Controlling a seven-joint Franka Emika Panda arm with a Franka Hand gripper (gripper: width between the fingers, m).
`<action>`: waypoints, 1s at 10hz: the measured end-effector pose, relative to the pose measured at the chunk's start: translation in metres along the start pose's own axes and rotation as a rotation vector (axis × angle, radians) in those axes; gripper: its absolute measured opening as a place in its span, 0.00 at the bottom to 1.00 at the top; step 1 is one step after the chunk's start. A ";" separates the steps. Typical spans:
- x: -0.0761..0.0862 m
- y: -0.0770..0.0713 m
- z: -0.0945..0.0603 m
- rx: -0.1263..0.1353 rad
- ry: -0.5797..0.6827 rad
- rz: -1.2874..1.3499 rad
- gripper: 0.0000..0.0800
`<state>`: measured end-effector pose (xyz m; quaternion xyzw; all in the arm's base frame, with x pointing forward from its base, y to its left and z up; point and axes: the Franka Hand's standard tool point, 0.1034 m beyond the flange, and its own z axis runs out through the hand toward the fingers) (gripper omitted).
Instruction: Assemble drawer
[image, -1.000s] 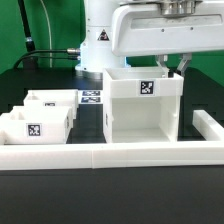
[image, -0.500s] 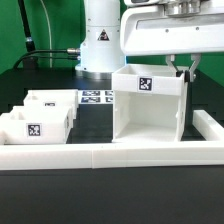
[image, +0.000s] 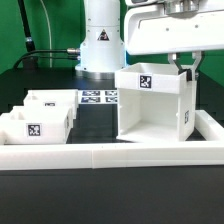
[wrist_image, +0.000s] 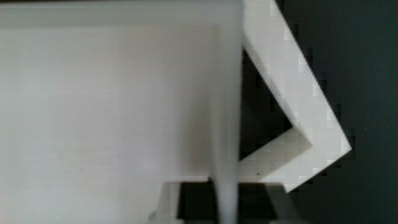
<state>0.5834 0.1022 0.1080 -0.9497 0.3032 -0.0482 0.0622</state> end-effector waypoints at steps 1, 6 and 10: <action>0.006 0.002 -0.002 0.024 0.007 0.079 0.05; 0.011 0.002 -0.004 0.035 0.023 0.483 0.05; 0.012 0.004 -0.004 0.047 0.010 0.633 0.05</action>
Offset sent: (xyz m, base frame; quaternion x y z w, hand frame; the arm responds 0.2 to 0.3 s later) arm 0.0006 -0.0269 -0.0146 -0.0754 0.0408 0.2805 0.9560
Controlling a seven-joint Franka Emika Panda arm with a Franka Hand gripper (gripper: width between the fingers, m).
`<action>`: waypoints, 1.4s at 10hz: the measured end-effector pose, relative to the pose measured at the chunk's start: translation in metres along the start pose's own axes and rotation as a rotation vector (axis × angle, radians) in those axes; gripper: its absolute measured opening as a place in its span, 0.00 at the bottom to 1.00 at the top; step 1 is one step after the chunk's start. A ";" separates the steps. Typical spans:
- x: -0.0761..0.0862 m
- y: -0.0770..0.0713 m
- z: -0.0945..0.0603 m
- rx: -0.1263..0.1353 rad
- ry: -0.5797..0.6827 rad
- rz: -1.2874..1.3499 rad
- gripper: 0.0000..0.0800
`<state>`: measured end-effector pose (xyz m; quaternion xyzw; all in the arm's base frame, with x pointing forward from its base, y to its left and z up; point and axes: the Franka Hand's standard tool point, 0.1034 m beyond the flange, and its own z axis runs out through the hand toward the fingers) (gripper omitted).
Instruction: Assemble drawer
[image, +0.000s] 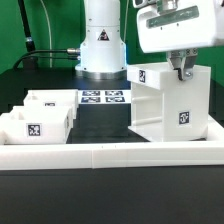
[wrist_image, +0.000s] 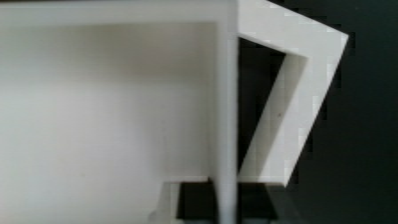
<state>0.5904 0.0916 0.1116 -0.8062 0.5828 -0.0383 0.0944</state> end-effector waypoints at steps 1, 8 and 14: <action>0.001 0.001 0.000 0.002 -0.007 0.070 0.05; 0.000 0.003 0.003 0.001 -0.031 0.192 0.05; 0.012 -0.031 0.010 -0.016 -0.052 0.248 0.05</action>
Offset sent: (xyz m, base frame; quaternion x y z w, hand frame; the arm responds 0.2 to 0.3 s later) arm -0.0037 -0.0058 -0.0212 -0.0298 0.0135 0.1643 0.9859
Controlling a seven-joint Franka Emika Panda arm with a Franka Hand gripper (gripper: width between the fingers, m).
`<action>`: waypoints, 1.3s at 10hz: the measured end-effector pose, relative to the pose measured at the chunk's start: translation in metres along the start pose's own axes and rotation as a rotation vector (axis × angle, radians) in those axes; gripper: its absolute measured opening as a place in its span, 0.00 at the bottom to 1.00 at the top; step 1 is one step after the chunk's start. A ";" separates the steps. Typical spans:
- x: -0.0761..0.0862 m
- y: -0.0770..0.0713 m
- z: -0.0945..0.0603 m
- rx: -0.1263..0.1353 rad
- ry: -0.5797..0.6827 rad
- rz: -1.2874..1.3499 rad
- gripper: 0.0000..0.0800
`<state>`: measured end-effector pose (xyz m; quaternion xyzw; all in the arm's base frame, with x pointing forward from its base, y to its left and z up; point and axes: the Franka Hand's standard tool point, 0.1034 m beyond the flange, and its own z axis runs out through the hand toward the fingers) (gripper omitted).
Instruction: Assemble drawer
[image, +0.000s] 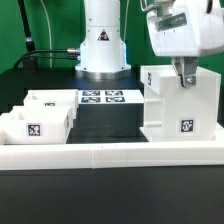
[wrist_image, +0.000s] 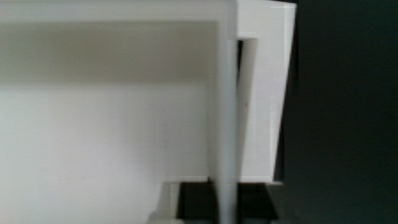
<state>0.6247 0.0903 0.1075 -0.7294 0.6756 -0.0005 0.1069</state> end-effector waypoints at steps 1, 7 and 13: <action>0.001 -0.004 0.002 0.003 0.001 0.000 0.05; 0.001 -0.013 0.005 0.009 0.001 -0.009 0.06; 0.000 -0.013 0.005 0.008 0.001 -0.023 0.79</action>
Offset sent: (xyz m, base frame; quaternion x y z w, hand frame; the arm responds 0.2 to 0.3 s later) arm 0.0225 -0.0029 -0.0088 -0.0139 0.0108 0.0378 0.9991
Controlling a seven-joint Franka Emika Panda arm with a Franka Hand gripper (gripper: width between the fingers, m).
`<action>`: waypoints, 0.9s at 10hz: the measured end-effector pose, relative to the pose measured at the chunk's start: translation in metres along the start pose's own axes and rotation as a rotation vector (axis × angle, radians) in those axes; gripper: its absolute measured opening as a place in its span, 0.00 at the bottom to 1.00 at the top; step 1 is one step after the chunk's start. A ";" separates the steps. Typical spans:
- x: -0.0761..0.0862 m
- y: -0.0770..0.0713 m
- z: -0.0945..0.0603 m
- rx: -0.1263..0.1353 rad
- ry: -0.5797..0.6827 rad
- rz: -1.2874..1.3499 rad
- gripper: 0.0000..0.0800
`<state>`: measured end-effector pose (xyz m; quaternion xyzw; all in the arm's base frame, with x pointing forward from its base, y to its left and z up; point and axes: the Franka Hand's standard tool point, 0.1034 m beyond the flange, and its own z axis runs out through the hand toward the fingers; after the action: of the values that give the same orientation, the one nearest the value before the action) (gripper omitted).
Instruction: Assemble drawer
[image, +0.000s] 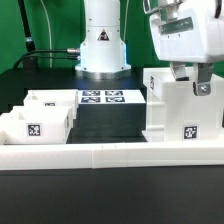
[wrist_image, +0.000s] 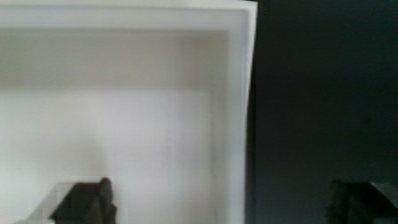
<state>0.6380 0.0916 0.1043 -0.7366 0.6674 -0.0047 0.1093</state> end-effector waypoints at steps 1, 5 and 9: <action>0.000 0.000 0.000 0.000 0.000 -0.002 0.81; 0.006 0.031 -0.029 0.008 -0.018 -0.205 0.81; 0.011 0.037 -0.035 0.015 -0.026 -0.291 0.81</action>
Offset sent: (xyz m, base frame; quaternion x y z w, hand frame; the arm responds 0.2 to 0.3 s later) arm -0.0529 -0.0052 0.0250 0.0169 -0.0449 -0.0951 0.9943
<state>0.5979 0.0722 0.1304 -0.8248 0.5520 -0.0159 0.1215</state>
